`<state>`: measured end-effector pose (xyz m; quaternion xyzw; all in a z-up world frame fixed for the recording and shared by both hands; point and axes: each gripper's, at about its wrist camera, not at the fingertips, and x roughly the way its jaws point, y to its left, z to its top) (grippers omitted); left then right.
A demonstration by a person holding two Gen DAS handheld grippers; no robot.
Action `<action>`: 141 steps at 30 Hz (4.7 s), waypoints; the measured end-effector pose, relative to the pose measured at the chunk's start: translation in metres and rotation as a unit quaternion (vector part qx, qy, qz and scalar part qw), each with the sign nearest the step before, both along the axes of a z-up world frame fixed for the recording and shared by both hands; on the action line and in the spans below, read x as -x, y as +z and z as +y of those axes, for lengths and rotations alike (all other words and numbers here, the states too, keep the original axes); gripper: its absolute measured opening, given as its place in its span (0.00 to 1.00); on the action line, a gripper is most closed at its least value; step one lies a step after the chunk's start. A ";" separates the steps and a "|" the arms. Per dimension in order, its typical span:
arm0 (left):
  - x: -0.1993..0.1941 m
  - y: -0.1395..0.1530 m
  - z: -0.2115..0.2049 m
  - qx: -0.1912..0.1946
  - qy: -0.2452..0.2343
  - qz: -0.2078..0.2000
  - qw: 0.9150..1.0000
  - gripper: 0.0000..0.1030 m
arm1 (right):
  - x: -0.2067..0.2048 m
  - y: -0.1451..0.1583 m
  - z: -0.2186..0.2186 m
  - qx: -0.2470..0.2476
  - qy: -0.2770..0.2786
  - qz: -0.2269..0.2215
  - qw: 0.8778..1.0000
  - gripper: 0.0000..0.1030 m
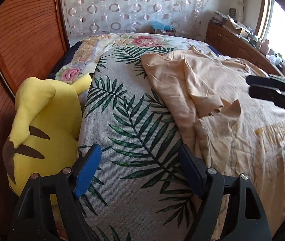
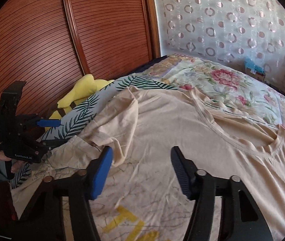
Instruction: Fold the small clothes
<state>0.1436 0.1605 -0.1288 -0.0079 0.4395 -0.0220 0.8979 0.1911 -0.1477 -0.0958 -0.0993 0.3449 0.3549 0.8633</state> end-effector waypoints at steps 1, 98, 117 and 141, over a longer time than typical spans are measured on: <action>0.001 0.000 -0.001 -0.006 -0.001 -0.003 1.000 0.77 | -0.005 -0.002 0.007 0.001 0.009 0.002 1.000 0.50; 0.021 0.045 -0.125 0.052 -0.112 -0.030 0.992 0.07 | -0.028 -0.044 -0.072 0.074 -0.119 0.001 0.990 0.51; 0.007 0.041 -0.102 0.029 -0.080 -0.035 0.996 0.75 | -0.029 -0.044 -0.075 0.078 -0.117 -0.001 0.990 0.53; -0.039 0.000 -0.060 -0.004 -0.020 -0.007 1.000 0.80 | -0.030 -0.045 -0.076 0.080 -0.113 -0.002 0.990 0.57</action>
